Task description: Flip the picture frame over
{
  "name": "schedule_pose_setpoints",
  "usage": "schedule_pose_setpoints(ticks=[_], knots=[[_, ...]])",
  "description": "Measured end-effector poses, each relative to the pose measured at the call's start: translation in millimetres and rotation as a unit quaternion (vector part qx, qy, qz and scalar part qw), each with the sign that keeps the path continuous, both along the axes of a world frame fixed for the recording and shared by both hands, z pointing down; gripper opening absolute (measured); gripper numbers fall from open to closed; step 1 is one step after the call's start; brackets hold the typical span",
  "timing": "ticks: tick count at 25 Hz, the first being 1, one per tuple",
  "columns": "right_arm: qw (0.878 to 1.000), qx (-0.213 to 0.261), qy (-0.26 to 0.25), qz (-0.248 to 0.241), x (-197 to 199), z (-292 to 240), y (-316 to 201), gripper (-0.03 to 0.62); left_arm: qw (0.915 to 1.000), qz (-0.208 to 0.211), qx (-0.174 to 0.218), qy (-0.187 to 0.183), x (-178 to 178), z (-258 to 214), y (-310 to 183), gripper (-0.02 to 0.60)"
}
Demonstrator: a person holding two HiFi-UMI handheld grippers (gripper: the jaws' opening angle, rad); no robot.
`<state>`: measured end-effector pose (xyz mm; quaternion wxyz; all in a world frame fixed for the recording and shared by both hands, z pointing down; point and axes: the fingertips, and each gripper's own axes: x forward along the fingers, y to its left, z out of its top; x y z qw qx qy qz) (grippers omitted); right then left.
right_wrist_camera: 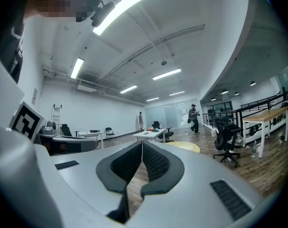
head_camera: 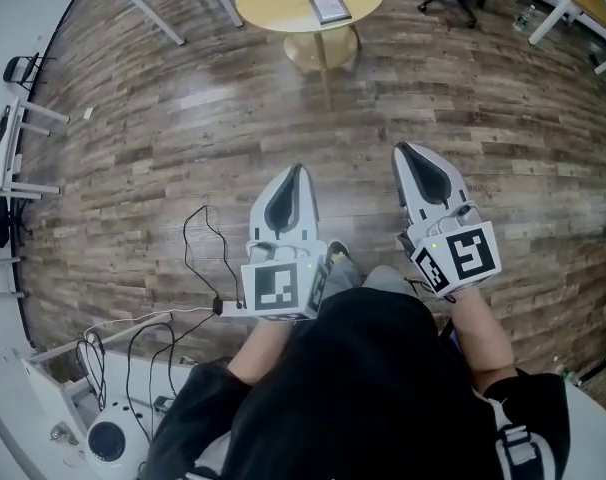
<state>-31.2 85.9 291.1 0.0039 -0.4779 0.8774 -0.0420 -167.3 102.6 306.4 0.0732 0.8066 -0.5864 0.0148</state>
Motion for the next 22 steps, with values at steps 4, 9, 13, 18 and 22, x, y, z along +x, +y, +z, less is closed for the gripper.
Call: schedule_pose_setpoints(ticks=[4,9,13,18,22], knots=[[1.000,-0.001,0.008,0.001,-7,-1,-17,0.020,1.0000,0.001,-0.003,0.006,-8,-1,-19,0.021],[1.000,-0.010,0.008,0.009,3,6,-43,0.020,0.9999,0.008,-0.011,0.005,2,5,-44,0.021],[1.000,-0.009,-0.003,0.010,18,11,-77,0.020,0.9998,0.005,-0.017,-0.004,15,9,-77,0.021],[1.000,0.006,-0.020,0.016,50,3,-137,0.020,0.9996,-0.002,-0.008,-0.025,41,2,-132,0.021],[0.999,0.016,-0.032,0.022,82,-4,-186,0.020,0.9994,-0.012,0.005,-0.032,64,-5,-175,0.021]])
